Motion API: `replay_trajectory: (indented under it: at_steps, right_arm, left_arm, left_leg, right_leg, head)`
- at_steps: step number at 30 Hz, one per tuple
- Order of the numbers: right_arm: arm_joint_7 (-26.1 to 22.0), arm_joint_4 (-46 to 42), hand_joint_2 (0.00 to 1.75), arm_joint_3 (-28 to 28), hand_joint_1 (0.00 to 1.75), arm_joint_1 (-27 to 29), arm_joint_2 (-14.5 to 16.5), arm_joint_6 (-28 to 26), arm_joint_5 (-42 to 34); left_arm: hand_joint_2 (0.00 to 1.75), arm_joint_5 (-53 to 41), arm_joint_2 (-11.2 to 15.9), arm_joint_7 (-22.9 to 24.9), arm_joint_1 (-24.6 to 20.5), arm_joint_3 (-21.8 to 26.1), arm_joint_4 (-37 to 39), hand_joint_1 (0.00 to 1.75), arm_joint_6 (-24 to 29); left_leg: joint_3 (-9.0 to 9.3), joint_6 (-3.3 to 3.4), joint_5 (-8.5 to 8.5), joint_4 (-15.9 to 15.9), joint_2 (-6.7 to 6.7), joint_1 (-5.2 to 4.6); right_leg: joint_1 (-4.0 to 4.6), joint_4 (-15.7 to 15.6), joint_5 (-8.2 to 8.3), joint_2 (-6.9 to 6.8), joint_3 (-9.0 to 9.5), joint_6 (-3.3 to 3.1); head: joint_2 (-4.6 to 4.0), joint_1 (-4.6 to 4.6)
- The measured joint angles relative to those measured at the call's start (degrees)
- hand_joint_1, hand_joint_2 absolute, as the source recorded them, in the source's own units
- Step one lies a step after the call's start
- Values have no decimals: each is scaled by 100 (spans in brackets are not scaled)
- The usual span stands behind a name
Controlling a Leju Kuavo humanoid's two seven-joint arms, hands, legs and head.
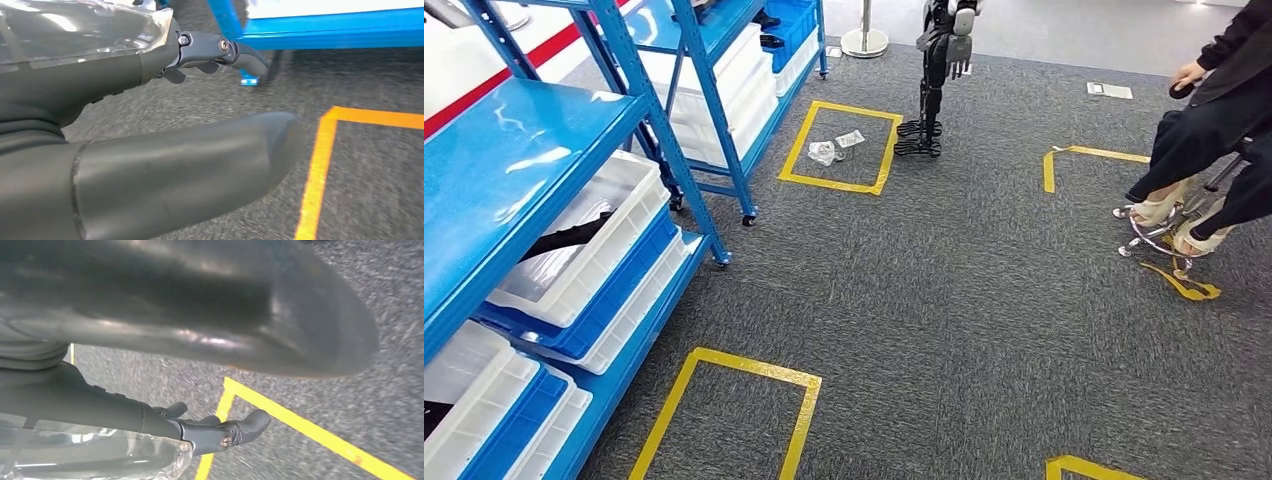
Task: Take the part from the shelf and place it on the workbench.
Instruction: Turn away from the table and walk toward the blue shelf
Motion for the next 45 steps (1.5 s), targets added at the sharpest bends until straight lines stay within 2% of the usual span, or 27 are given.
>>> replay_trajectory:
  at_steps: [2,4,6,7,9,10,11,13,14,15,17,18,20,22,24,26,28,29,31,33,35,37,38,40,42,44,45]
  right_arm:
    - [-9,0,0,1,0,-7,7,4,-7]
    - [-15,0,0,2,0,-18,12,8,-5]
    - [-19,-1,0,3,0,-37,19,9,17]
    - [-16,-3,0,4,0,-47,19,9,38]
    - [-10,-5,0,7,0,-43,17,10,81]
    - [-7,-5,0,8,0,-30,10,14,102]
    - [-8,-4,0,10,0,-17,4,19,117]
    - [-7,-4,0,19,0,4,-16,36,141]
    - [-7,-4,0,26,0,7,-25,45,148]
    - [-7,-4,0,36,0,8,-33,54,153]
    - [-2,-2,0,52,0,7,-34,74,149]
    - [9,0,0,57,0,7,-31,83,143]
    - [50,4,0,63,0,3,-19,95,140]
    - [89,4,0,67,0,-5,-26,95,144]
    - [95,4,0,67,0,4,-32,93,144]
    - [80,4,0,67,0,31,-33,92,145]
    - [63,4,0,68,0,47,-34,92,145]
    - [56,4,0,70,0,45,-34,92,150]
    - [48,4,0,83,0,30,-30,92,172]
    - [48,4,0,105,0,14,-22,92,211]
    - [54,4,0,125,0,1,-19,92,238]
    - [66,3,0,140,0,-10,-22,93,240]
    - [72,1,0,145,0,-15,-28,94,238]
    - [79,-1,0,146,0,-10,-43,97,228]
    - [87,0,0,146,0,14,-56,100,216]
    - [97,0,0,146,0,40,-65,101,203]
    - [102,0,0,146,0,45,-69,101,198]
  left_arm:
    - [0,2,7,-1,-9,1,-4,0,-8]
    - [0,2,10,-8,-27,1,-9,0,-20]
    - [0,13,13,-13,-28,3,-9,0,-31]
    - [0,31,12,-13,-22,5,-9,0,-38]
    - [0,86,17,-9,-19,16,-9,0,-48]
    - [0,109,17,-10,-20,24,-9,0,-53]
    - [0,130,20,-12,-21,32,-9,0,-56]
    - [0,161,16,-20,-4,52,-8,0,-62]
    - [0,174,16,-25,8,60,-7,0,-64]
    - [0,182,14,-33,18,67,-7,0,-66]
    - [0,176,15,-51,18,70,-7,0,-68]
    - [0,166,18,-58,14,70,-7,0,-70]
    - [0,146,24,-57,19,70,-5,0,-77]
    - [0,140,24,-51,49,70,-1,0,-83]
    - [0,131,23,-49,69,70,4,0,-92]
    - [0,106,20,-49,54,68,4,0,-104]
    - [0,82,18,-41,39,65,4,0,-109]
    - [0,75,17,-29,40,65,4,0,-110]
    - [0,71,20,4,43,66,4,0,-114]
    - [0,73,34,21,32,66,4,0,-134]
    - [0,83,53,25,15,66,4,0,-157]
    - [0,94,65,26,18,66,4,0,-165]
    - [0,99,67,26,29,67,4,0,-164]
    - [0,107,66,26,40,69,4,0,-160]
    - [0,107,57,25,28,69,4,0,-156]
    - [0,107,45,24,28,68,4,0,-156]
    - [0,107,42,24,34,69,4,0,-156]
  left_leg:
    - [484,51,279,-819,293,-24]
    - [696,113,351,-1201,464,-72]
    - [678,171,371,-1235,338,-103]
    - [682,207,400,-1267,274,-95]
    - [688,285,464,-1328,135,-53]
    - [680,310,488,-1340,57,-35]
    - [664,323,500,-1339,-23,-29]
    - [645,317,515,-1336,-205,-21]
    - [643,304,521,-1332,-289,-12]
    - [644,286,527,-1325,-383,4]
    - [625,217,523,-1279,-553,26]
    - [603,172,517,-1249,-633,29]
    - [554,84,522,-1235,-757,27]
    - [524,19,552,-1259,-805,57]
    - [409,-15,406,-1038,-535,59]
    - [110,-22,22,-392,-188,45]
    - [-197,-15,-265,284,-92,46]
    - [-232,0,-266,384,-77,44]
    - [40,68,-1,-47,-2,17]
    - [487,175,275,-818,285,-64]
    - [665,246,342,-1170,457,-145]
    - [650,277,361,-1208,330,-171]
    - [666,291,395,-1250,259,-158]
    - [695,326,468,-1333,113,-111]
    - [674,352,504,-1351,-39,-87]
    - [651,353,521,-1346,-215,-77]
    - [648,343,527,-1341,-304,-67]
  right_leg:
    - [32,5,-25,-132,37,10]
    - [66,10,-50,-242,92,53]
    - [71,0,-60,-355,129,97]
    - [62,31,-86,-298,118,122]
    - [45,346,-265,20,-31,147]
    - [26,707,-429,226,-208,141]
    - [18,1108,-591,333,-402,130]
    - [-1,1728,-770,392,-715,163]
    - [-14,1735,-726,395,-732,209]
    - [-38,1500,-587,415,-635,279]
    - [-109,667,-242,607,-269,414]
    - [-139,325,-118,718,-125,426]
    - [-138,92,-59,820,-41,339]
    - [-120,94,-30,698,-23,222]
    - [-121,88,6,569,-16,137]
    - [-89,85,15,418,-34,75]
    - [-41,87,7,245,-48,45]
    - [-20,87,2,168,-51,38]
    - [7,87,-12,21,-32,22]
    - [40,88,-32,-104,3,19]
    - [57,89,-49,-218,19,45]
    - [58,72,-58,-338,46,89]
    - [56,86,-79,-312,55,115]
    - [50,364,-255,-39,-55,132]
    - [24,1074,-580,281,-390,106]
    - [3,1632,-744,369,-660,133]
    - [-9,1611,-687,379,-657,182]
  head:
    - [0,2]
    - [0,9]
    - [0,11]
    - [0,13]
    - [0,16]
    - [0,19]
    - [0,18]
    - [0,18]
    - [1,18]
    - [1,17]
    - [1,27]
    - [1,30]
    - [1,32]
    - [0,20]
    - [0,-6]
    - [0,-37]
    - [0,-45]
    - [0,-46]
    - [0,-45]
    - [0,-42]
    - [0,-40]
    - [0,-44]
    - [0,-41]
    - [0,-37]
    - [0,-30]
    - [0,-28]
    - [0,-27]
